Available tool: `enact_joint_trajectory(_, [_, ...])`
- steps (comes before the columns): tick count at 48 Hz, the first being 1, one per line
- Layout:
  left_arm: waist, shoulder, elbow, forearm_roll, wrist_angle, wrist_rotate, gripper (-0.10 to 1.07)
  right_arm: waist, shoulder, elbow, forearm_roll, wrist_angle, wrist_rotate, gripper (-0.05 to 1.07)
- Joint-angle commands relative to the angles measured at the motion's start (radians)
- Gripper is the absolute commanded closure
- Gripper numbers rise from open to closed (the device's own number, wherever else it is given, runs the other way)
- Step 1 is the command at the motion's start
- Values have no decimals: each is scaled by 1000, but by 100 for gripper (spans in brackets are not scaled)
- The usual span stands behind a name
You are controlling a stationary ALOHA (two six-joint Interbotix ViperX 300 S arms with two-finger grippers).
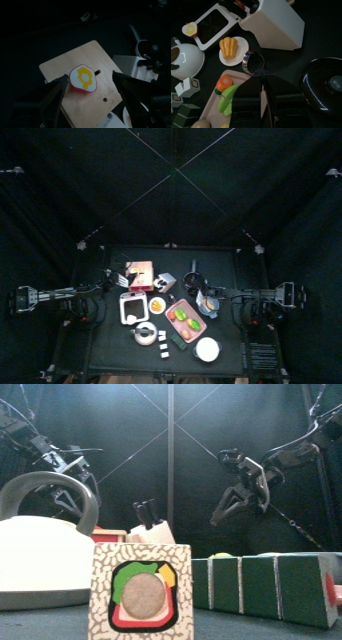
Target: Grab apple half on table
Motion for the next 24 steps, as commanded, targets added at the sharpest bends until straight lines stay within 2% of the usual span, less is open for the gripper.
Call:
enact_joint_trajectory(1, [-31,-28,0,6,-8,2,-4,-3,-12,-23,0,-3,2,66])
enact_joint_trajectory(16, [-225,-48,15,81,-48,8,-4,-3,-12,-23,0,-3,2,66])
enact_joint_trajectory(24, [-365,-48,37,140,-64,8,-4,-3,-12,-21,2,-3,2,66])
